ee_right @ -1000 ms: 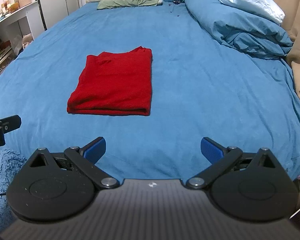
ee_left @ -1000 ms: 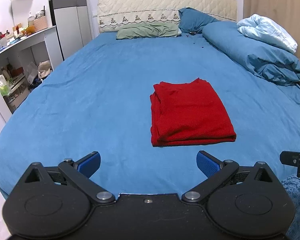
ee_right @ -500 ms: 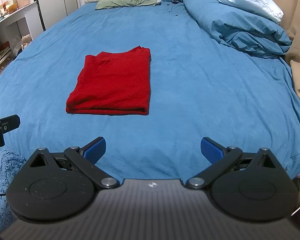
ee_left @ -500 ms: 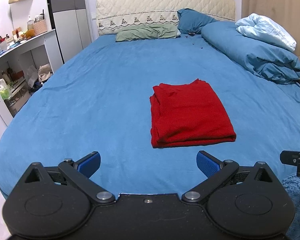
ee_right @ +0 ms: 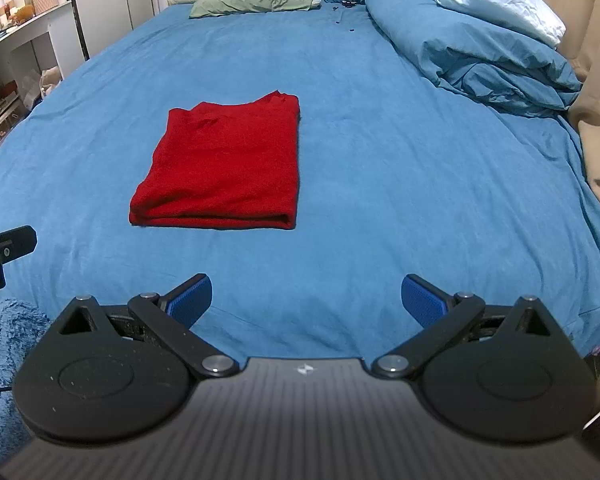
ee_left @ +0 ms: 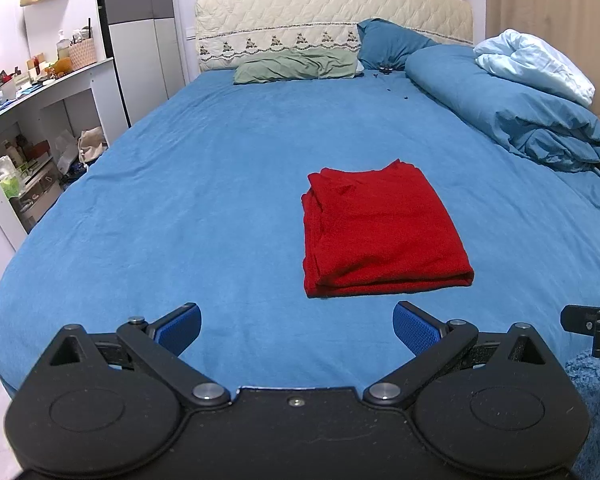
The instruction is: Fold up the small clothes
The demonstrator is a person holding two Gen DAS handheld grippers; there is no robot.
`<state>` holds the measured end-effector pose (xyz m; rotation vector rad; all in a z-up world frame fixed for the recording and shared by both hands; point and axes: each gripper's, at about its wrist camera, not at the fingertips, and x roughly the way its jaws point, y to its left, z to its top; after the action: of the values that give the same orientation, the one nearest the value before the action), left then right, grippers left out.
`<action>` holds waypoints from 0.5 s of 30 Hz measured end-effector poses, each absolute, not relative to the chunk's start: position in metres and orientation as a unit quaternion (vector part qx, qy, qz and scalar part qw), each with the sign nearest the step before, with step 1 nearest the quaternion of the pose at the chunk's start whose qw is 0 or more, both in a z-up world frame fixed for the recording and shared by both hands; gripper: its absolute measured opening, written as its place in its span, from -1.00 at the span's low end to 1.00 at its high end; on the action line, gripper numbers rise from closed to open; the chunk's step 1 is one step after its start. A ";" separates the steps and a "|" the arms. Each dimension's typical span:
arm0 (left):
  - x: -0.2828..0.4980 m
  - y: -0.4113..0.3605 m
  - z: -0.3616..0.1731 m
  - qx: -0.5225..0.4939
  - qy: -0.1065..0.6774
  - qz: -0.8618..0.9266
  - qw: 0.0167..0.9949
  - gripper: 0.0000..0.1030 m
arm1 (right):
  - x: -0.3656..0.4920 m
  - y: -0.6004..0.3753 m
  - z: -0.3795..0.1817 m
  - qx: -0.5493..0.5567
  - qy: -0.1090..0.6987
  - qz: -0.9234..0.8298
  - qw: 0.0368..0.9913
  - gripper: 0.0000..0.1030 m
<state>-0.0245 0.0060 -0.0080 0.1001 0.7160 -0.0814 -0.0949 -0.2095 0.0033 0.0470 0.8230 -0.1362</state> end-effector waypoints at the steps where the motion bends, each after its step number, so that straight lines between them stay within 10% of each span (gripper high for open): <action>1: -0.025 0.006 -0.008 0.049 0.350 -0.040 0.935 1.00 | -0.095 -0.209 0.003 0.023 0.400 -0.067 0.914 1.00; 15: -0.027 0.002 -0.007 0.041 0.344 -0.048 0.937 1.00 | -0.096 -0.210 0.005 0.021 0.398 -0.069 0.915 1.00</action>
<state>-0.0265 0.0021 -0.0073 0.0847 0.7034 -0.0987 -0.0956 -0.2102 0.0045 0.0441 0.8186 -0.1417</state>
